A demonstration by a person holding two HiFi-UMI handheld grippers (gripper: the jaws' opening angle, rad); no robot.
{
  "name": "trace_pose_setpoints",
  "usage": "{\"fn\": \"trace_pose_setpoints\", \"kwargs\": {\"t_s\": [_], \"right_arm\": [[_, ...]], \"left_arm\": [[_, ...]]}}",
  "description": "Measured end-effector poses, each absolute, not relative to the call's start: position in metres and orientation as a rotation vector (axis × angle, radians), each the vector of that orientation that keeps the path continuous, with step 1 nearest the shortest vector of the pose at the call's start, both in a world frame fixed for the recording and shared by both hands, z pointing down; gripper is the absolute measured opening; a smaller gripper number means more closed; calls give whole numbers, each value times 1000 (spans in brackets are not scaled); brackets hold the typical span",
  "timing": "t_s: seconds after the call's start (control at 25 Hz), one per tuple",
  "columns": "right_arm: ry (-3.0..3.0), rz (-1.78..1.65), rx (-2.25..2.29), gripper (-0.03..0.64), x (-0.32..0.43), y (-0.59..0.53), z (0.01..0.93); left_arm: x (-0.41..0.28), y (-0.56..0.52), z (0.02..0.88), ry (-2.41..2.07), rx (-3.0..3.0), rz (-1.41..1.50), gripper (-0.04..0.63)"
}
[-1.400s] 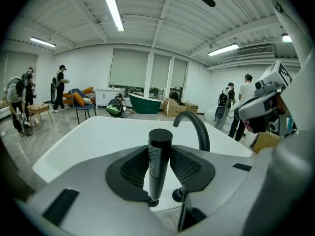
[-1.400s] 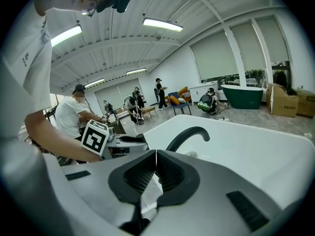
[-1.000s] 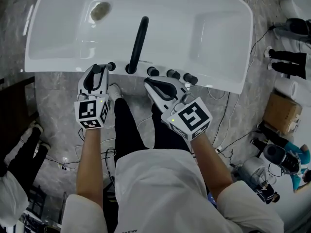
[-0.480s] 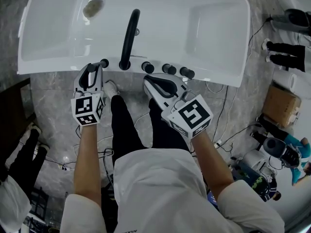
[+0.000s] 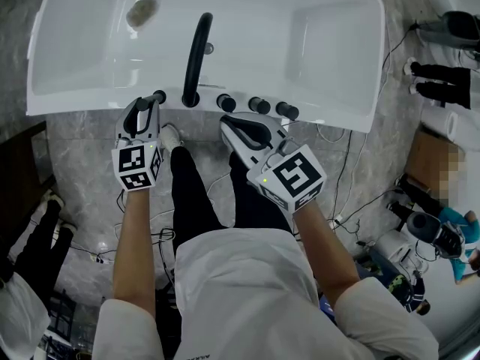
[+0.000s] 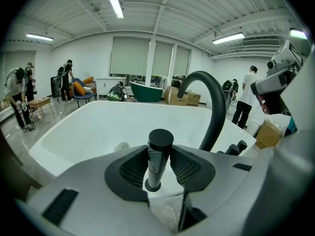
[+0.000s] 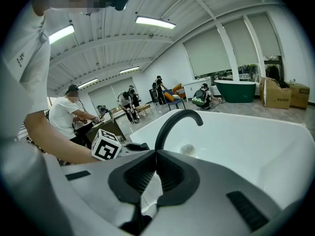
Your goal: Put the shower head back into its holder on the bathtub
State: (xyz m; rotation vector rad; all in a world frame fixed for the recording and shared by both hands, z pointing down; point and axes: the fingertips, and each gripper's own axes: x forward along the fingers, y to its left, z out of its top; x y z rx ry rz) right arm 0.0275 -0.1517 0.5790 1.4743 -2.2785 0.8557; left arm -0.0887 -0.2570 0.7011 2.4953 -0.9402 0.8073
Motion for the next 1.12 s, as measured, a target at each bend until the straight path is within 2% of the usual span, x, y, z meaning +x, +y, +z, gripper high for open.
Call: {"fn": "trace_pose_setpoints", "kwargs": {"t_s": [0.16, 0.36, 0.8, 0.92, 1.12], "right_arm": [[-2283, 845, 1471, 18, 27, -153, 575], [-2302, 817, 1470, 18, 27, -155, 564], [-2366, 740, 1421, 18, 22, -156, 532], [-2390, 719, 1397, 18, 17, -152, 523], [-2444, 671, 1336, 18, 9, -152, 506]], "left_arm": [[-88, -251, 703, -908, 2487, 845, 145], [-95, -246, 708, -900, 2464, 896, 192], [-103, -235, 655, -951, 2475, 846, 190], [-108, -227, 632, -974, 2480, 801, 166], [-116, -217, 594, -1036, 2482, 767, 82]]}}
